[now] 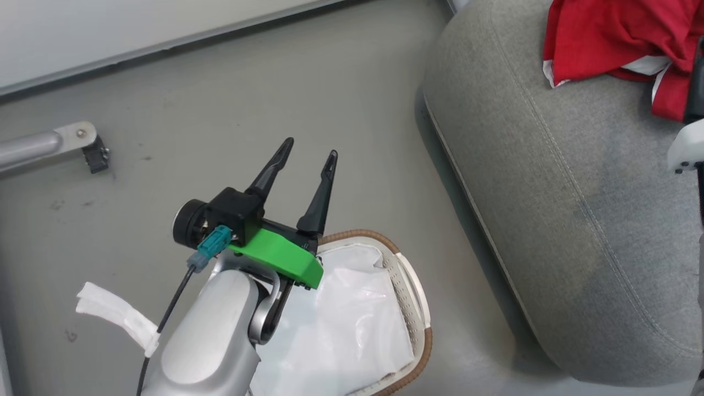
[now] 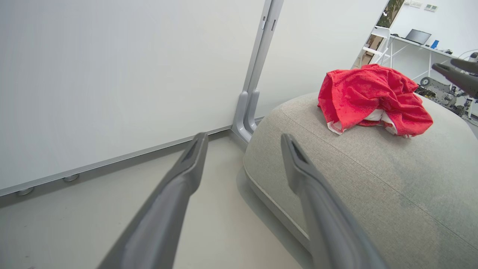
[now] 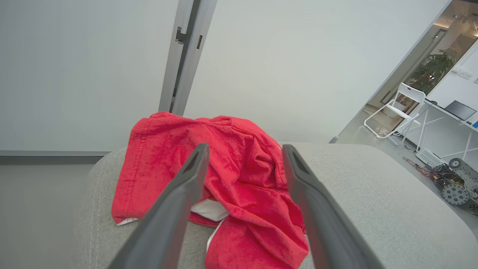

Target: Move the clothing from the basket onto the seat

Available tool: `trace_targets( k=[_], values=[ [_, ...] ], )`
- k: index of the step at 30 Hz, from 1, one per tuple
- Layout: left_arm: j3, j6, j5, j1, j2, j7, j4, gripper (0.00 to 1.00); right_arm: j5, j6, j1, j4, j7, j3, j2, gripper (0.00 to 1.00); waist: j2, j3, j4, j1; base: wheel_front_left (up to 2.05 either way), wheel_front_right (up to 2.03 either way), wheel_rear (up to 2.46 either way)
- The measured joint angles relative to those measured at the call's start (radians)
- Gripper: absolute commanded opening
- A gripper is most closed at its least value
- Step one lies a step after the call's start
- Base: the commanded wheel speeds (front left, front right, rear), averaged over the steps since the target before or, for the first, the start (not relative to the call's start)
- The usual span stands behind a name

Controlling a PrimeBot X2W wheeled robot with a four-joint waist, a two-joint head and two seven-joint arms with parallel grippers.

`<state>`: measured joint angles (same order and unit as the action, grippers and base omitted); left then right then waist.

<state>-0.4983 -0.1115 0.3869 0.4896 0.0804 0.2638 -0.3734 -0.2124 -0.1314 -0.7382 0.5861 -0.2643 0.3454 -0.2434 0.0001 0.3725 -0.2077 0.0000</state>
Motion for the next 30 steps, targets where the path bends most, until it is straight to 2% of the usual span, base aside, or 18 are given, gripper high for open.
trace_targets(
  k=[8, 20, 23, 26, 30],
  values=[
    [0.156, 0.012, 0.007, -0.081, -0.021, 0.0, 0.007, 1.0, 0.035, 0.0, 0.1, -0.036, 0.0, -0.042, 0.07, 1.0, -0.0001, -0.116, 0.069, 0.0, 0.0, 0.0, 0.0],
    [0.351, 0.016, -0.037, -0.245, -0.026, 0.0, 0.013, 1.0, 0.121, 0.0, 0.293, -0.171, 0.0, -0.188, 0.185, 1.0, -0.0001, -0.235, 0.173, 0.0, 0.0, 0.0, 0.0],
    [0.369, 0.016, -0.048, -0.289, -0.028, 0.0, 0.02, 1.0, 0.152, 0.0, 0.353, -0.19, 0.0, -0.211, 0.192, 1.0, -0.0001, -0.258, 0.186, 0.0, 0.0, 0.0, 0.0],
    [0.389, 0.016, -0.058, -0.334, -0.029, 0.0, 0.028, 1.0, 0.237, 0.0, 0.417, -0.193, 0.0, -0.277, 0.193, 1.0, 0.0, -0.282, 0.199, 0.0, 0.0, 0.0, 0.0],
    [0.409, 0.027, -0.067, -0.402, -0.029, 0.0, 0.051, 1.0, 0.292, 0.0, 0.489, -0.202, 0.0, -0.341, 0.195, 1.0, 0.0, -0.314, 0.209, 0.0, 0.0, 0.0, 0.0]
  ],
)
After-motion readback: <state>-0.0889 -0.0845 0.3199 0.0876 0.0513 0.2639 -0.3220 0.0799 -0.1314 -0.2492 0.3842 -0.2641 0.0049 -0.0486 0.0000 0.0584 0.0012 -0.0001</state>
